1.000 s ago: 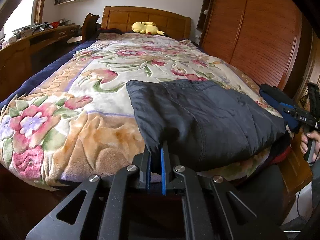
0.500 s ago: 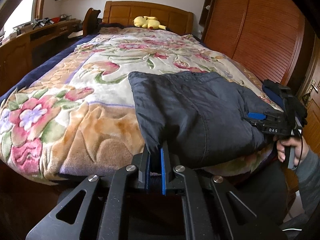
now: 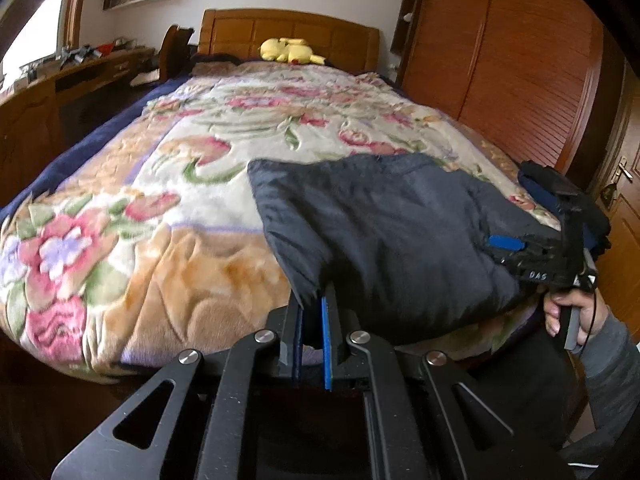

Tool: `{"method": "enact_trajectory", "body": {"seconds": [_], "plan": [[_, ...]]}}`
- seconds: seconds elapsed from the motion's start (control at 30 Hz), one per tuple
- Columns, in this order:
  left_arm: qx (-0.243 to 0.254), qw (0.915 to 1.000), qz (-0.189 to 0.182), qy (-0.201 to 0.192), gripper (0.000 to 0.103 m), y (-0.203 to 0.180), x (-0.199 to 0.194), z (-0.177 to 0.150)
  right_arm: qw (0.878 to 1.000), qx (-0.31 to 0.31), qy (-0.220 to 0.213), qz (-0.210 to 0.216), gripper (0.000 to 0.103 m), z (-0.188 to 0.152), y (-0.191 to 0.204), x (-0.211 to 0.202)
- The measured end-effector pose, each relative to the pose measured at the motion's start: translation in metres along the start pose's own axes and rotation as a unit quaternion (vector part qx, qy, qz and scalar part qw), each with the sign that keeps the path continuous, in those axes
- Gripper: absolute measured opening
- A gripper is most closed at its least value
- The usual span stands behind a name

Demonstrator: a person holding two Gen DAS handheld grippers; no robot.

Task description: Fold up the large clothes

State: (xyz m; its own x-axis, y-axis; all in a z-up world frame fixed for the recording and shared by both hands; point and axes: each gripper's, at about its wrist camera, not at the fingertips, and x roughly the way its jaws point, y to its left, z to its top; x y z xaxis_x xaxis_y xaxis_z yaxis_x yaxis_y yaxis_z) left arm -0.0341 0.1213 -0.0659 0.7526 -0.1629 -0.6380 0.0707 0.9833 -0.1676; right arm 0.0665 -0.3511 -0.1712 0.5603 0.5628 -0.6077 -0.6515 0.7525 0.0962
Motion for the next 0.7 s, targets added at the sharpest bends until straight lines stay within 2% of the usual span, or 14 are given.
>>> {"method": "enact_trajectory", "body": {"seconds": [0.17, 0.27, 0.3, 0.37, 0.43, 0.5, 0.57, 0.67, 0.7], "plan": [[0.027, 0.9996, -0.006, -0.007, 0.008, -0.019, -0.002, 0.018, 1.0, -0.005, 0.003, 0.011, 0.059, 0.0, -0.002, -0.003], [0.031, 0.9989, -0.035, -0.012, 0.007, -0.029, -0.005, 0.031, 1.0, -0.005, 0.001, 0.013, 0.059, -0.002, -0.003, -0.006], [0.038, 0.9978, -0.05, -0.019, 0.006, -0.037, -0.009, 0.037, 1.0, -0.005, 0.001, 0.014, 0.059, -0.003, -0.003, -0.006], [0.061, 0.9957, -0.059, -0.036, 0.005, -0.055, -0.018, 0.049, 1.0, -0.005, 0.001, 0.017, 0.059, -0.003, -0.004, -0.007], [0.094, 0.9929, -0.052, -0.052, 0.005, -0.075, -0.025, 0.06, 1.0, -0.003, 0.002, 0.019, 0.059, -0.002, -0.005, -0.007], [0.106, 0.9914, -0.054, -0.055, 0.005, -0.084, -0.025, 0.068, 1.0, -0.003, 0.003, 0.018, 0.059, -0.002, -0.004, -0.007], [0.116, 0.9911, -0.023, -0.062, 0.005, -0.084, -0.026, 0.07, 1.0, -0.002, 0.003, 0.016, 0.059, -0.001, -0.004, -0.006], [0.093, 0.9942, -0.006, -0.053, 0.006, -0.061, -0.025, 0.065, 1.0, -0.005, 0.0, 0.011, 0.059, -0.002, -0.002, -0.004], [0.081, 0.9956, -0.001, -0.047, 0.009, -0.051, -0.024, 0.062, 1.0, -0.007, -0.003, 0.01, 0.059, -0.003, -0.002, -0.004]]}}
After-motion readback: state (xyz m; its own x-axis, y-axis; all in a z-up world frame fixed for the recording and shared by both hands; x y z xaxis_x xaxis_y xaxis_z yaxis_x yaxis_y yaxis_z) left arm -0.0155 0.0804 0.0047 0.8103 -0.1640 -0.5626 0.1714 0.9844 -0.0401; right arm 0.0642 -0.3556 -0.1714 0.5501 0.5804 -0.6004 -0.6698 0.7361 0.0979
